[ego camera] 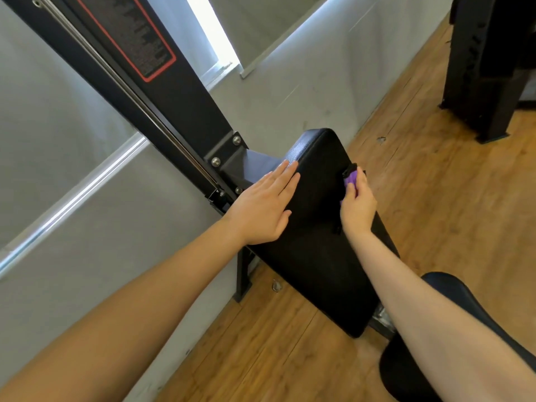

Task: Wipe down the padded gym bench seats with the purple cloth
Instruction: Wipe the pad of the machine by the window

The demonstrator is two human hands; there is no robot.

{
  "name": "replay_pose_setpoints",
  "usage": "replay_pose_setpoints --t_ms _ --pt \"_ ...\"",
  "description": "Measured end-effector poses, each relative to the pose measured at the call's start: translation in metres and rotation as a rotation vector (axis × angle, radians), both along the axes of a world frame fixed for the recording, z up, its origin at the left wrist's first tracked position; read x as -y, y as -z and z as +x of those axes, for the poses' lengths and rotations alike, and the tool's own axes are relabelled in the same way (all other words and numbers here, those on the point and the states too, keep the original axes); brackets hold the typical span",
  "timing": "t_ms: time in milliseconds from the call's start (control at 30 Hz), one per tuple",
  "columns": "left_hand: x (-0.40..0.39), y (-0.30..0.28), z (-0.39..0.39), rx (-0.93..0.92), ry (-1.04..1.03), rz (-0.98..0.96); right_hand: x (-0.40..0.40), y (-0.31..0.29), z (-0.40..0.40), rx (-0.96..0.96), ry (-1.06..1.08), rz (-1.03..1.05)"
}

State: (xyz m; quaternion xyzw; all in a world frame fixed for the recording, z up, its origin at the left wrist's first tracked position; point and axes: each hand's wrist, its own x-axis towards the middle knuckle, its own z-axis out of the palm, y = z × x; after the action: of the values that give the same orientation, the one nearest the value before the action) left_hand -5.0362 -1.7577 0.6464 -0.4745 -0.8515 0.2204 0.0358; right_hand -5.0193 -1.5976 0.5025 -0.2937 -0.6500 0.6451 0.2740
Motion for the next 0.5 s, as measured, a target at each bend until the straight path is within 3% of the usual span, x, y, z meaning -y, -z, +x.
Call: replay_pose_setpoints --t_ms 200,333,500 --pt "-0.001 0.000 0.000 0.015 0.008 0.014 0.072 0.007 0.037 -0.046 0.024 0.117" --pt "-0.002 -0.001 0.001 0.014 0.005 0.008 0.126 0.017 0.089 -0.152 -0.174 0.118" --pt "-0.002 -0.002 0.004 -0.008 -0.004 -0.010 0.102 0.017 0.090 -0.218 -0.232 0.086"
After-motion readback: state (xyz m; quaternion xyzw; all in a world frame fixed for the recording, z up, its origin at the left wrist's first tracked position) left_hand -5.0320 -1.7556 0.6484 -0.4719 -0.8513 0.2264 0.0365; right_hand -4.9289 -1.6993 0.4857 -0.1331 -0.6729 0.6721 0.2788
